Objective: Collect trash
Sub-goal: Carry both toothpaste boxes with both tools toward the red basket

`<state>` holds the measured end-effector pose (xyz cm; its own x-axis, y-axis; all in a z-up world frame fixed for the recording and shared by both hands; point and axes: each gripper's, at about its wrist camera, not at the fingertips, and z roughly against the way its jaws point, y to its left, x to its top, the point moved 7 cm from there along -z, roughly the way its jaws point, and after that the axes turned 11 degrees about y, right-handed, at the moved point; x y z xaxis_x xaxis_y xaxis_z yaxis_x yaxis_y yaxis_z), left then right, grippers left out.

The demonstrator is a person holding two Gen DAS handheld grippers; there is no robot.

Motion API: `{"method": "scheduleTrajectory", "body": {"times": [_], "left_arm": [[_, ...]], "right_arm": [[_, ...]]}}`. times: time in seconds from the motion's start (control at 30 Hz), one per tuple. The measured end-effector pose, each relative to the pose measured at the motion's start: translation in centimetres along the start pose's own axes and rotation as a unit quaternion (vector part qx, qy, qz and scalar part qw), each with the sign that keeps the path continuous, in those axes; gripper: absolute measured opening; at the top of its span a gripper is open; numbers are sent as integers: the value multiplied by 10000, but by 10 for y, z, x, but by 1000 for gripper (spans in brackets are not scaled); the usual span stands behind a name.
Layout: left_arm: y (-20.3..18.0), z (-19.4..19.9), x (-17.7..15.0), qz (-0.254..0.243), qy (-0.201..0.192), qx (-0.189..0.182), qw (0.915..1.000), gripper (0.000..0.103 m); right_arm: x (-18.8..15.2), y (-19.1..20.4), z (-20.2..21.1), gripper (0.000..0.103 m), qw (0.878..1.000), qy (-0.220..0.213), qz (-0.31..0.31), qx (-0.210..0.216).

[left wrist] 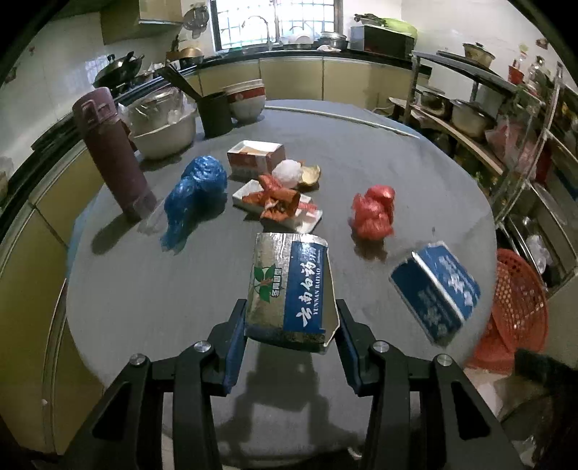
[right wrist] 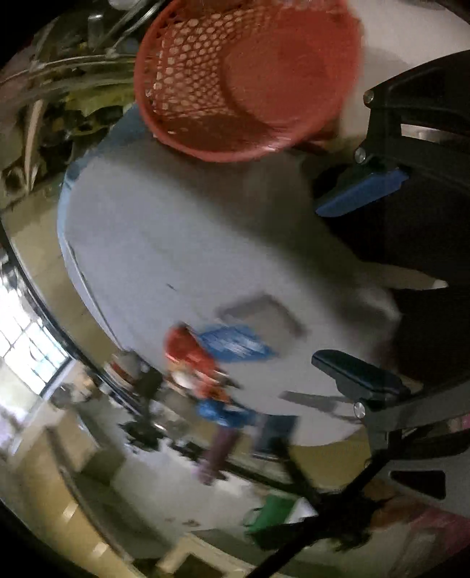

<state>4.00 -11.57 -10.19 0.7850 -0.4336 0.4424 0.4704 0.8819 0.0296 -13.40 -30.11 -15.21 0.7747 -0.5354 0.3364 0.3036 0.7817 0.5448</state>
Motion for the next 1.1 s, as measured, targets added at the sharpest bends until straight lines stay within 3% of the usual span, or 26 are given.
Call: {"method": "scheduleTrajectory", "body": {"times": [0.1, 0.17, 0.2, 0.23, 0.3, 0.37, 0.47, 0.57, 0.73, 0.9, 0.97, 1.03, 1.1], "left_arm": [[0, 7, -8, -3, -59, -52, 10000, 48], [1, 13, -9, -12, -136, -108, 9998, 48], [2, 18, -10, -4, -209, -117, 9997, 48], [2, 21, -10, 8, -261, -110, 9996, 48], [5, 28, -10, 35, -371, -105, 9993, 48], [8, 33, -11, 66, -463, -90, 9989, 48], [10, 33, -13, 54, -449, -50, 9990, 48], [14, 30, -13, 86, -404, -153, 9990, 48], [18, 23, -9, 239, -337, -357, 9985, 48], [14, 13, -6, 269, -237, -500, 9981, 48], [13, 9, -5, 280, -180, -513, 9981, 48], [10, 7, -4, 265, -144, -520, 9982, 48], [5, 6, -2, 217, -120, -536, 9983, 48]], "right_arm": [[-7, 33, 28, 79, 9961, -528, 688, 156], [-9, 47, 50, 81, 9898, -962, 931, 479], [-11, 52, 60, 87, 9859, -1191, 1025, 580], [-11, 55, 66, 96, 9847, -1318, 1072, 394], [-3, 62, 68, 101, 9824, -1392, 1229, -221], [9, 66, 60, 101, 9837, -1218, 1277, -340], [40, 57, 20, 101, 9923, -492, 1020, -502], [67, 45, -8, 101, 9959, -237, 743, -455], [93, 48, -42, 100, 9945, 47, 919, -497], [100, 56, -81, 100, 9867, 474, 1219, -964], [97, 56, -90, 93, 9852, 573, 1218, -1064], [94, 53, -98, 58, 9827, 707, 1237, -1183], [96, 48, -100, 56, 9872, 653, 1028, -1027]]}}
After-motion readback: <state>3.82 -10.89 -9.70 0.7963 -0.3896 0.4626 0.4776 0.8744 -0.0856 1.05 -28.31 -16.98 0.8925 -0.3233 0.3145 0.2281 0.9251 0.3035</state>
